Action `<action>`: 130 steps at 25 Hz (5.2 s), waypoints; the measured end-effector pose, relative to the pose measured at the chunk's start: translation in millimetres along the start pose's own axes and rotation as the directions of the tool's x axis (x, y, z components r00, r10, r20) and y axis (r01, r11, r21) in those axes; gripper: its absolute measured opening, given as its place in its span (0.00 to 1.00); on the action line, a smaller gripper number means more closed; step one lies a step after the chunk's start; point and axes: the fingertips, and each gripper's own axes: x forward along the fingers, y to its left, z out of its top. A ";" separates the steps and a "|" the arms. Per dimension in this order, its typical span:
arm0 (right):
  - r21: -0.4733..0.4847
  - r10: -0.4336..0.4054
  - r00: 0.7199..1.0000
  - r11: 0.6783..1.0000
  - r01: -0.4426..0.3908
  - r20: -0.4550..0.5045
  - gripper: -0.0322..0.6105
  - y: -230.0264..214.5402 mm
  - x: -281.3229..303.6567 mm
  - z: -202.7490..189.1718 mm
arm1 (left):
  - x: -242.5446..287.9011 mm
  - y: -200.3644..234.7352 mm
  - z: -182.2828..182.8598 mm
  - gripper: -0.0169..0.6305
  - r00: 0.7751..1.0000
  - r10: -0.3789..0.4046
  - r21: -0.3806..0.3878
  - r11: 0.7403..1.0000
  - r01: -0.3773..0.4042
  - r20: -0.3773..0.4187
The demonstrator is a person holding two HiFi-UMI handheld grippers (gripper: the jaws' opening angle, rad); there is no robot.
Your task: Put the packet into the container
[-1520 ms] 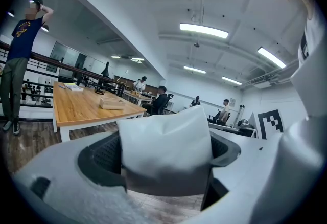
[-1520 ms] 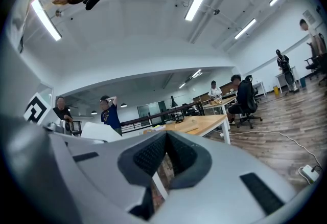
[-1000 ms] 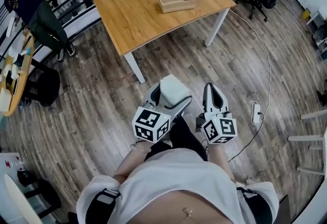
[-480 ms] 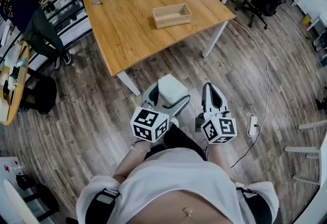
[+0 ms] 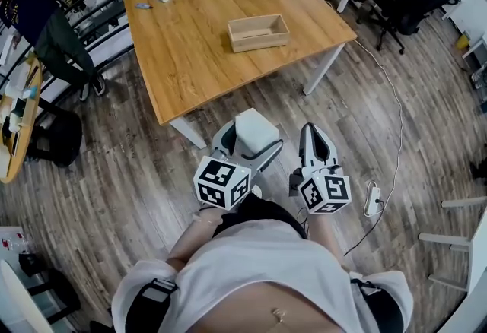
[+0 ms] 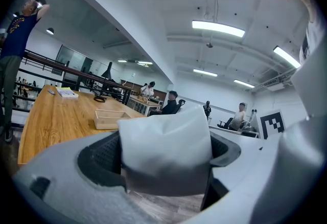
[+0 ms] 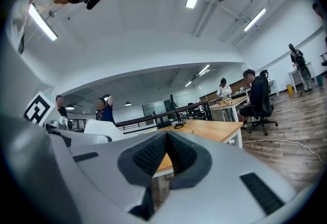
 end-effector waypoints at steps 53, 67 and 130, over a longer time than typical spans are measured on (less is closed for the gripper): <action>0.038 -0.014 0.999 0.999 0.016 -0.045 0.07 -79.3 146.1 12.2 | 139.9 89.4 44.6 0.75 1.000 0.027 -0.027 0.999 -0.028 -0.014; 0.024 0.001 0.999 1.000 0.000 -0.051 0.07 -102.8 253.9 31.6 | 213.7 157.1 88.8 0.75 0.999 0.037 -0.037 0.999 -0.037 -0.005; 0.073 0.263 0.932 0.965 -0.253 -0.250 0.07 -150.0 497.3 16.4 | 348.4 340.4 37.3 0.75 0.675 0.461 -0.176 0.736 -0.653 -0.576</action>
